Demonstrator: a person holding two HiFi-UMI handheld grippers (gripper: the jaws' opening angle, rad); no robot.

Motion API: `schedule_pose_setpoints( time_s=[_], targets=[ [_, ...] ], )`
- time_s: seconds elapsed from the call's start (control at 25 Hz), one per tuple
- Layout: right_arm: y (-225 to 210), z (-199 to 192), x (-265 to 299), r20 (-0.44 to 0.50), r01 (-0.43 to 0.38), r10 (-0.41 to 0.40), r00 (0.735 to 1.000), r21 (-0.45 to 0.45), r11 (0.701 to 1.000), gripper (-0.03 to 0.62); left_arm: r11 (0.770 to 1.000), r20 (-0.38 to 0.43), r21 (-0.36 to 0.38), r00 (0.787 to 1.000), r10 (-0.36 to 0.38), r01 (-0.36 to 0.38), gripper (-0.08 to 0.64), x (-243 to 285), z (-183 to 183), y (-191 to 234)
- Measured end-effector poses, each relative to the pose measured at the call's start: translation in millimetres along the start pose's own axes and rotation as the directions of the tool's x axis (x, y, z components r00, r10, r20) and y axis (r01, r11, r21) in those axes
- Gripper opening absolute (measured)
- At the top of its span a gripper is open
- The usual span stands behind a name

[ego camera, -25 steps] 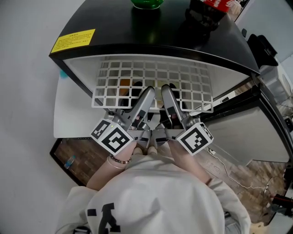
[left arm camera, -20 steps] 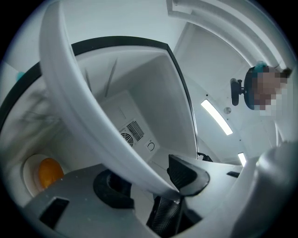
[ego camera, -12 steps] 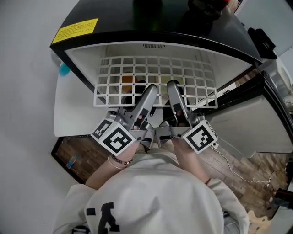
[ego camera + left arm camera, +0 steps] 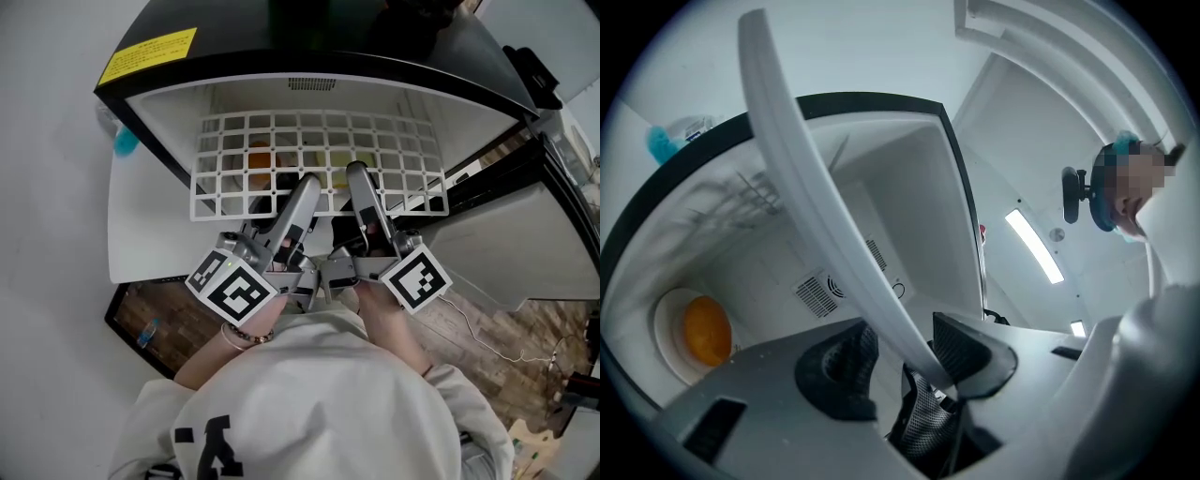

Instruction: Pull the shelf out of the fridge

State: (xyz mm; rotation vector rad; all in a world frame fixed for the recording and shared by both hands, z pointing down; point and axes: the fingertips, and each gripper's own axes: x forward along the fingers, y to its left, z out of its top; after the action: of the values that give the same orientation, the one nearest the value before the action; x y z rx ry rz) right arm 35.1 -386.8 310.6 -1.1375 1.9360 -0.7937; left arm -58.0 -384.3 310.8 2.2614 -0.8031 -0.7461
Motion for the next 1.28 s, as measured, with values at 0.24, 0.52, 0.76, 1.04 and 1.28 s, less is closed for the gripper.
schedule_pose_setpoints(
  time_s=[0.24, 0.52, 0.76, 1.04, 1.28],
  targets=[
    [1.4, 0.2, -3.9, 0.012, 0.003, -0.003, 1.0, 0.005, 1.0, 0.149, 1.0, -0.012, 0.004, 1.0, -0.011, 0.011, 0.186, -3.5, -1.7, -2.7],
    [2.9, -2.3, -11.0, 0.015, 0.005, -0.006, 1.0, 0.041, 0.999, 0.14, 1.0, -0.014, -0.002, 1.0, 0.012, -0.012, 0.179, -8.5, -4.8, -4.8],
    [11.2, -7.1, -27.3, -0.012, -0.024, 0.025, 1.0, 0.059, 0.998, 0.132, 0.999, 0.011, 0.001, 0.999, 0.048, -0.048, 0.167, -22.9, -10.2, -13.8],
    [9.7, -9.9, -28.7, -0.052, -0.022, 0.025, 0.998, 0.069, 0.997, 0.123, 0.996, 0.036, -0.022, 0.996, 0.087, -0.087, 0.144, -26.4, -12.0, -11.8],
    [6.5, -9.7, -29.1, -0.065, -0.013, 0.018, 0.998, 0.082, 0.997, 0.11, 0.994, 0.048, -0.048, 0.993, 0.105, -0.103, 0.123, -26.9, -12.9, -9.5]
  ],
)
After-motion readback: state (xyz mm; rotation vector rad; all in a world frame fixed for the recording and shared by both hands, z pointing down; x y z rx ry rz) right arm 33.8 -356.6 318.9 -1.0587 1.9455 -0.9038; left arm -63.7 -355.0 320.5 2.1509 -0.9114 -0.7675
